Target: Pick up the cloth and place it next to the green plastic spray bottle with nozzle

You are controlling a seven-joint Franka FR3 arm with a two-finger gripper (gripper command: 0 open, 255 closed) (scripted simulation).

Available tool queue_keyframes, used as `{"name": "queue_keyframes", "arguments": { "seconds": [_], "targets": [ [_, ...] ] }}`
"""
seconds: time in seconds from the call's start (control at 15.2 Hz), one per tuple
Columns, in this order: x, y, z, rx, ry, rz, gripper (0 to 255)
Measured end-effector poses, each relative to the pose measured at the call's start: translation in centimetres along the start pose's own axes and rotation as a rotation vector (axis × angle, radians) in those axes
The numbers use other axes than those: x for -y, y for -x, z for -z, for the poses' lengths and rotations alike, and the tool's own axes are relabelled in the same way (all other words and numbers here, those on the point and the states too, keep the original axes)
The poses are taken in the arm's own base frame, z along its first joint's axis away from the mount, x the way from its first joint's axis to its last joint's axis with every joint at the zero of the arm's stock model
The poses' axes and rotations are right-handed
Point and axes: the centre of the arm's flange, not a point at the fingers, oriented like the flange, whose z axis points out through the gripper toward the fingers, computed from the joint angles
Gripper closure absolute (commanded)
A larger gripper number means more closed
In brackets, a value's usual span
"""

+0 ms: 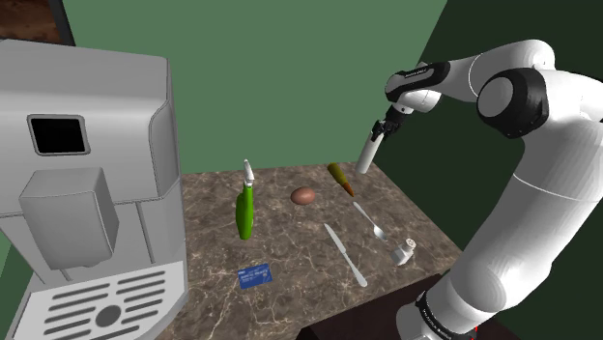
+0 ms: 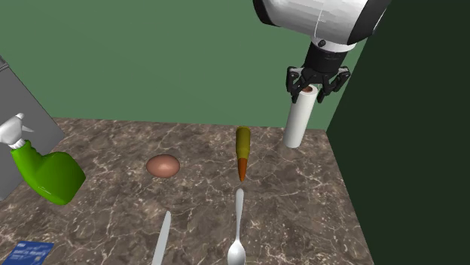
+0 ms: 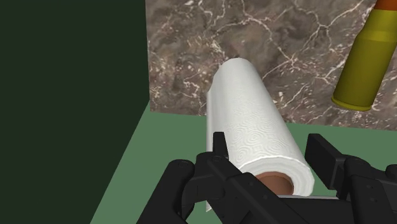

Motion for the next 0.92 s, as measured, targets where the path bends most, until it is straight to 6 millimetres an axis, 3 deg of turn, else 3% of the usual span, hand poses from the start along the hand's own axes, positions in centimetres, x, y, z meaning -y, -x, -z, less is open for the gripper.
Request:
{"name": "queue_keyframes", "arguments": {
  "seconds": [0.26, 0.92],
  "targets": [
    [-0.1, -0.2, 1.0, 0.001, 0.000, 0.000, 255],
    [-0.1, -1.3, 6.2, 0.000, 0.000, 0.000, 255]
  ]
}}
